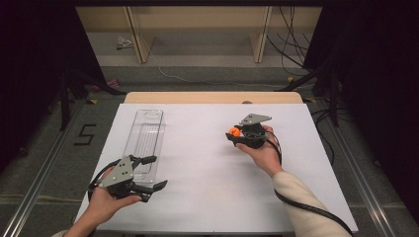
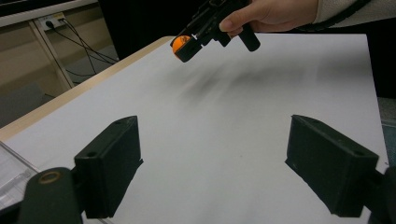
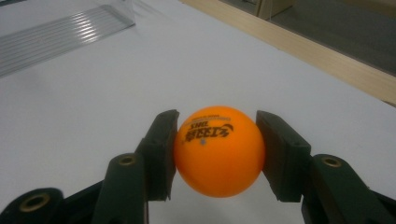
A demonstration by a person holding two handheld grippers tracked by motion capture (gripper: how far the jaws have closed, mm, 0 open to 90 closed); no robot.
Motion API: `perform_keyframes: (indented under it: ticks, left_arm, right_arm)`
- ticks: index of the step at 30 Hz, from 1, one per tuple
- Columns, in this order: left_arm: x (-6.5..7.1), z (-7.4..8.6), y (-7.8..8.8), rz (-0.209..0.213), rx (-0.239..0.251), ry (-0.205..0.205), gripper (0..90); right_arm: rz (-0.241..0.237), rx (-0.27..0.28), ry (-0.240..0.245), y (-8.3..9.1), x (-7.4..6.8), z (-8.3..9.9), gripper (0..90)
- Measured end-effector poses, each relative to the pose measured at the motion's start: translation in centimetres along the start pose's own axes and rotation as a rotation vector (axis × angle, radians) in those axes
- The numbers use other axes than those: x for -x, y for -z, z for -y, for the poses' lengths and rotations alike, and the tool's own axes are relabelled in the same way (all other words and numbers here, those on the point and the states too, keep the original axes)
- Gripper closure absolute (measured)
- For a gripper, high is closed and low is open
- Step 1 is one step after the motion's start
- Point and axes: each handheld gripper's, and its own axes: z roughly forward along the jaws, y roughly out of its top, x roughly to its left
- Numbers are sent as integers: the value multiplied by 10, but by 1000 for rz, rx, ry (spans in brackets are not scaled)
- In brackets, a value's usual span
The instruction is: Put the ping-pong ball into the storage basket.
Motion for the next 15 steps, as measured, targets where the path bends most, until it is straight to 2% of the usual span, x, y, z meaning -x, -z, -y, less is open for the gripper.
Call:
perform_keyframes:
  ticks: [15]
  left_arm:
    - [0, 0, 0, 0, 0, 0, 174]
  right_arm:
    - [-19, 8, 10, -4, -8, -6, 514]
